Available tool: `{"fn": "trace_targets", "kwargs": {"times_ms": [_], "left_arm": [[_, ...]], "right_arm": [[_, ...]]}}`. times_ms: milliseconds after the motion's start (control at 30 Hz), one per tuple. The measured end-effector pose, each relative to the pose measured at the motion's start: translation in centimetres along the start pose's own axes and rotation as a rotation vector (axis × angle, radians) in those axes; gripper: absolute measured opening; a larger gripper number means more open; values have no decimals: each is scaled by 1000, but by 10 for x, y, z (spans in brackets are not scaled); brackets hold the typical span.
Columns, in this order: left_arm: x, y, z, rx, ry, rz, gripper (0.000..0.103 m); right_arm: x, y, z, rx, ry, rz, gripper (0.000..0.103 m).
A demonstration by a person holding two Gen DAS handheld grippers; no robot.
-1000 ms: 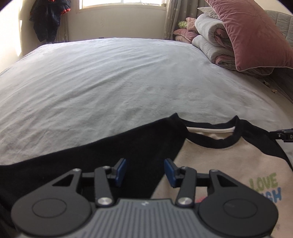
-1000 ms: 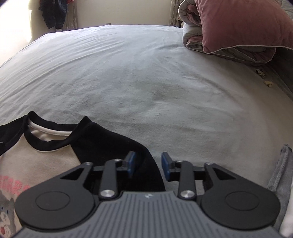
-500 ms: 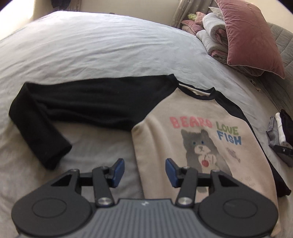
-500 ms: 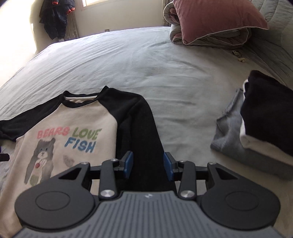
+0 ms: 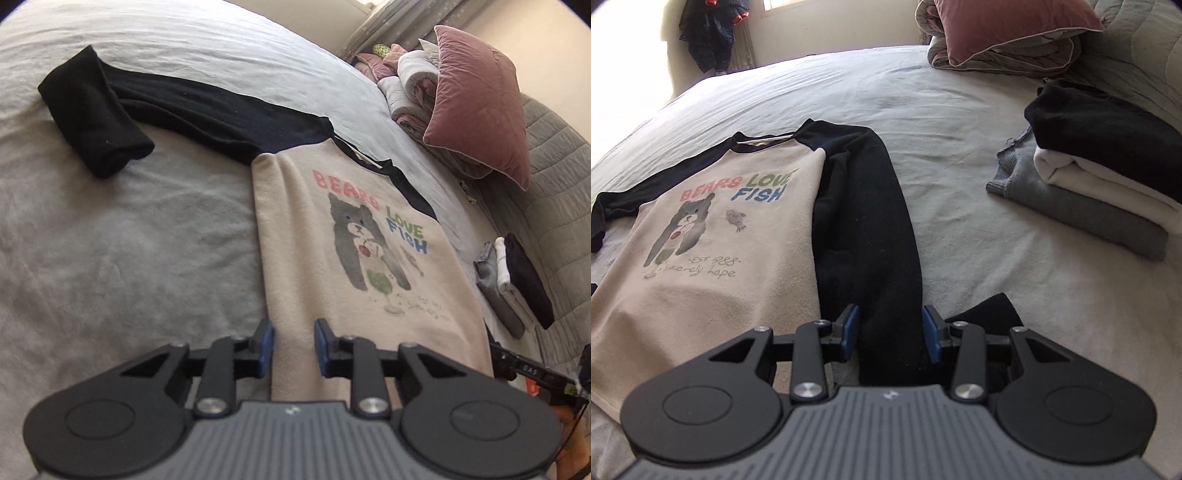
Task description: Fold clothes
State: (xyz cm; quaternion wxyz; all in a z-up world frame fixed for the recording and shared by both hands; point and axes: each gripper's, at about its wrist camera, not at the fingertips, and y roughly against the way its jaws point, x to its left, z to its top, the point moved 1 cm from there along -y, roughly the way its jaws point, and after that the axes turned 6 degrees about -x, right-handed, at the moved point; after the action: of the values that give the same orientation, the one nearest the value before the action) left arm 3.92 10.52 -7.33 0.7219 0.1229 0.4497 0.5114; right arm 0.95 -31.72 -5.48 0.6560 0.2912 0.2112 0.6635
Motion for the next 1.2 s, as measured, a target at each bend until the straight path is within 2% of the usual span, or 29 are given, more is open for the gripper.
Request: {"fn": "trace_targets", "kwargs": {"times_ms": [33,67,233,333,400,433,500,567,733,933,1033,1200], "left_arm": [[0,-1,-2,-7,0,18,6],[0,-2,-4,-15,-4,33,4],[-1,6,-5,-46,-31,36,2],[-1,11,-5,-50,-45,30,2],[0,13,-4,-47,-52,25,2],[1,14,-3,-39,-53,20,2],[3,14,-4,-8,-42,17,5],[5,14,-7,44,-33,11,5],[5,20,-21,101,-70,-23,5],[25,36,-33,151,12,-101,8],[30,40,-40,161,52,-122,8],[34,42,-44,166,100,-140,8]], "right_arm": [[-2,-3,-1,0,-11,8,17],[-1,-3,1,-6,-2,-2,12],[2,10,20,-96,77,-138,9],[-9,16,26,-117,42,-148,9],[-14,20,26,-118,11,-126,12],[-15,23,24,-116,2,-106,18],[-14,30,20,-112,-11,-65,25],[-10,39,14,-110,-6,-18,39],[-3,64,-11,-93,27,89,40],[5,86,-58,-22,120,193,40],[16,88,-77,24,197,200,40],[25,87,-82,19,230,197,40]]}}
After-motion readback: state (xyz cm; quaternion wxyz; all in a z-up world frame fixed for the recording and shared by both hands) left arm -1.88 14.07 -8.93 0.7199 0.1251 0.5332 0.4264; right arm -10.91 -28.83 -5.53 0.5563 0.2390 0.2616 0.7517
